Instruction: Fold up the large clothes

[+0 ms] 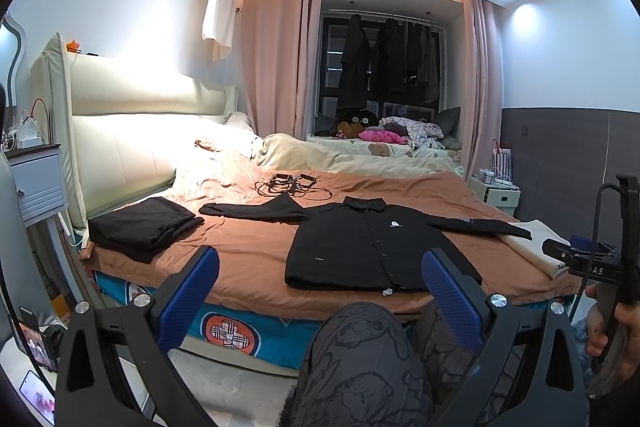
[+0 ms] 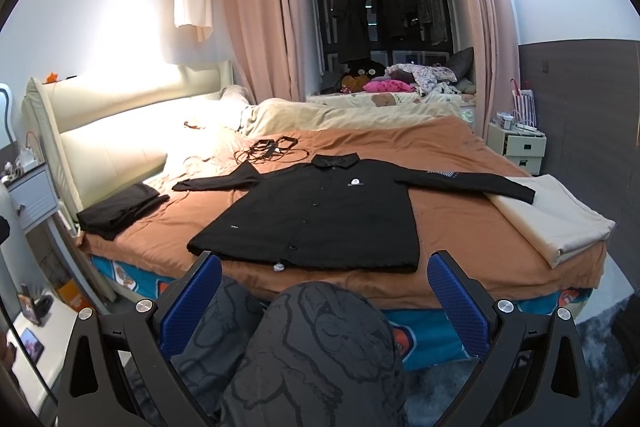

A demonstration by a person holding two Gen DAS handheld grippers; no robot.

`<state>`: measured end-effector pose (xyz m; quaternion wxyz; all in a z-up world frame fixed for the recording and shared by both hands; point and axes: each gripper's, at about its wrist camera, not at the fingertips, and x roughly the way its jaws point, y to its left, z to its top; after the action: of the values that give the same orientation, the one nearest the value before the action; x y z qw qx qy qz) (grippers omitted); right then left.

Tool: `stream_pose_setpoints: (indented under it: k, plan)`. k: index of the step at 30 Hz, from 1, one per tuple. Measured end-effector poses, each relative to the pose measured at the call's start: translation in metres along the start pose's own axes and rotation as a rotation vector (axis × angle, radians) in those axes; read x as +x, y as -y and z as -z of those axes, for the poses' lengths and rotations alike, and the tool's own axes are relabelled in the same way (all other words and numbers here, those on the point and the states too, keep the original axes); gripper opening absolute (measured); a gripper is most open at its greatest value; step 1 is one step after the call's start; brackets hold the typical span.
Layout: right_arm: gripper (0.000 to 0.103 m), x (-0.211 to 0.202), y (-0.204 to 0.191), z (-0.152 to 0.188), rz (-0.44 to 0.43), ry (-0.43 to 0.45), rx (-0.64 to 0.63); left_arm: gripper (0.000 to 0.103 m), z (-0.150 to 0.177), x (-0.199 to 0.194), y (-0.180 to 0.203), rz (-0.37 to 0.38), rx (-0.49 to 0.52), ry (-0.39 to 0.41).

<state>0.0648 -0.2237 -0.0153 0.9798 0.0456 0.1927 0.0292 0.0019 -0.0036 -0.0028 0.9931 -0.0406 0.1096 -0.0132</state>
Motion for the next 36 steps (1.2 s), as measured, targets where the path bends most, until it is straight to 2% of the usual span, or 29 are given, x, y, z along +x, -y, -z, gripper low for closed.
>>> stream_pose_setpoints:
  k: [9, 16, 26, 36]
  plan:
    - [0.103, 0.000, 0.000, -0.001, -0.003, 0.001, 0.000, 0.103, -0.001, 0.006, 0.002, 0.001, -0.007, -0.014]
    - [0.103, 0.018, 0.001, -0.012, -0.011, -0.010, 0.021, 0.103, -0.004, 0.025, 0.003, -0.012, -0.003, -0.028]
    - [0.103, 0.070, 0.000, -0.032, -0.042, -0.046, 0.054, 0.103, -0.013, 0.080, -0.010, -0.052, -0.018, -0.068]
    - [0.103, 0.149, -0.001, -0.039, -0.048, -0.119, 0.074, 0.103, -0.010, 0.160, -0.018, -0.075, -0.017, -0.179]
